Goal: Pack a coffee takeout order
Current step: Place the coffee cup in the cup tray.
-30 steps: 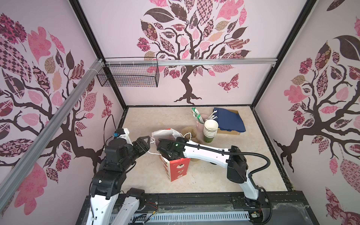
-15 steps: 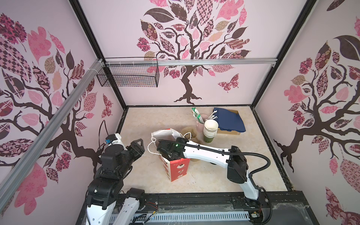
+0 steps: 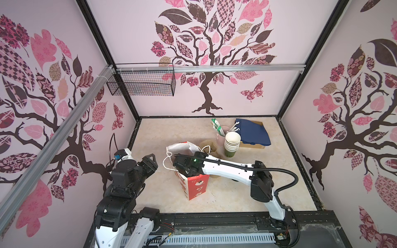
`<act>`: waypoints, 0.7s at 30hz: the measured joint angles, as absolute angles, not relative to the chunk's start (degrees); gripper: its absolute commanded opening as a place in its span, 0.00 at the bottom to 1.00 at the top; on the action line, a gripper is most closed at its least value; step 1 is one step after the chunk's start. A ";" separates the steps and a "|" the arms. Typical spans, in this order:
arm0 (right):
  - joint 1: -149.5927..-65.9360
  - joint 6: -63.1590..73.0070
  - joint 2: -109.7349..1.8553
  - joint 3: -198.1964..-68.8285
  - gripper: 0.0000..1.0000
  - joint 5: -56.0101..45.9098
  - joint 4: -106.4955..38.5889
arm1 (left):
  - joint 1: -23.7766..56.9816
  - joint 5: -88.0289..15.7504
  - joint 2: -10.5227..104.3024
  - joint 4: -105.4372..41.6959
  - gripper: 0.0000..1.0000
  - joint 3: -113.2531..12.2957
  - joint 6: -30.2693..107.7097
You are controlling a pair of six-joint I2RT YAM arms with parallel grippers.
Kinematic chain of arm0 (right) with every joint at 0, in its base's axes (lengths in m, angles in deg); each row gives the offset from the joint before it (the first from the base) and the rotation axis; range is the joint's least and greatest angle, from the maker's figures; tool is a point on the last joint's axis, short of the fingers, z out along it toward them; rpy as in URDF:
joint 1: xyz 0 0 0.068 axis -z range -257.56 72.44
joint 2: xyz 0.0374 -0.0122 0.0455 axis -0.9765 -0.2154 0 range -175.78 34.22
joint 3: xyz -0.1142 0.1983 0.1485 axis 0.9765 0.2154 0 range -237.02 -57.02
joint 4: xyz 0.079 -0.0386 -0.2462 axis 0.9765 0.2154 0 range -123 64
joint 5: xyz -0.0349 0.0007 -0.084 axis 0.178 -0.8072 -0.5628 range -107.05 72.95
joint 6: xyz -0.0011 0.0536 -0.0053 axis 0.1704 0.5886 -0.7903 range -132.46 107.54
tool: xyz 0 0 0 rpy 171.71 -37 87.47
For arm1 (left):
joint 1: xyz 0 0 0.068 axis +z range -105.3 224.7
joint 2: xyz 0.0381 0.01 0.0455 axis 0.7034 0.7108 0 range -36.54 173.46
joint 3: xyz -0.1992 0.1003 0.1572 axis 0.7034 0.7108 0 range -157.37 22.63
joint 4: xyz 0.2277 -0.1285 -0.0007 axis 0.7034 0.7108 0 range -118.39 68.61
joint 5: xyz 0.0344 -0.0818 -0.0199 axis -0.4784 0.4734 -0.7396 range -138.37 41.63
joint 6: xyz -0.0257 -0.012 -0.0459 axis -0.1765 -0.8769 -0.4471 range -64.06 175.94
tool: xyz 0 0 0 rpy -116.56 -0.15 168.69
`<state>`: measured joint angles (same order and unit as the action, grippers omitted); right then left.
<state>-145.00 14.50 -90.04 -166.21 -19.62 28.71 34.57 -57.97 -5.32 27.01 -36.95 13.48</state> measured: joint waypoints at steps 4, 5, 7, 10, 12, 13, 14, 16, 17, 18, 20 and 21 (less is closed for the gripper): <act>-145.00 14.46 -90.04 -166.21 0.75 -19.64 28.73 | 34.57 -58.26 -5.43 27.03 0.65 -36.95 13.48; -145.00 14.43 -90.04 -166.21 0.75 -19.66 28.75 | 34.57 -58.26 -5.43 27.03 0.65 -36.95 13.48; -145.00 14.33 -90.04 -166.21 0.75 -19.73 28.75 | 34.57 -58.26 -5.43 27.03 0.65 -36.95 13.48; -145.00 14.04 -90.04 -166.21 0.75 -19.81 28.73 | 34.57 -58.26 -5.43 27.07 0.65 -36.95 13.46; -145.00 13.58 -90.04 -166.21 0.75 -19.81 28.71 | 34.57 -58.26 -5.45 27.14 0.65 -36.95 13.31; -145.00 13.28 -90.04 -166.21 0.75 -19.81 28.69 | 34.57 -58.26 -5.47 27.27 0.65 -36.95 13.29; -145.00 12.99 -90.04 -166.21 0.75 -19.81 28.62 | 34.57 -58.24 -5.51 27.53 0.65 -36.95 13.22; -145.00 12.60 -90.04 -166.21 0.75 -19.81 28.54 | 34.57 -58.26 -5.60 27.97 0.65 -36.95 13.11; -144.98 12.34 -90.04 -166.19 0.75 -19.81 28.47 | 34.57 -58.26 -5.64 28.32 0.65 -36.95 13.02; -144.98 12.01 -90.04 -166.16 0.74 -19.81 28.40 | 34.57 -58.26 -5.67 28.65 0.65 -36.95 12.94; -144.87 11.53 -90.04 -166.08 0.75 -19.77 28.23 | 34.57 -58.28 -5.67 29.28 0.65 -36.95 12.83; -144.76 11.24 -90.04 -166.08 0.75 -19.68 28.16 | 34.57 -58.30 -5.67 29.61 0.65 -36.95 12.78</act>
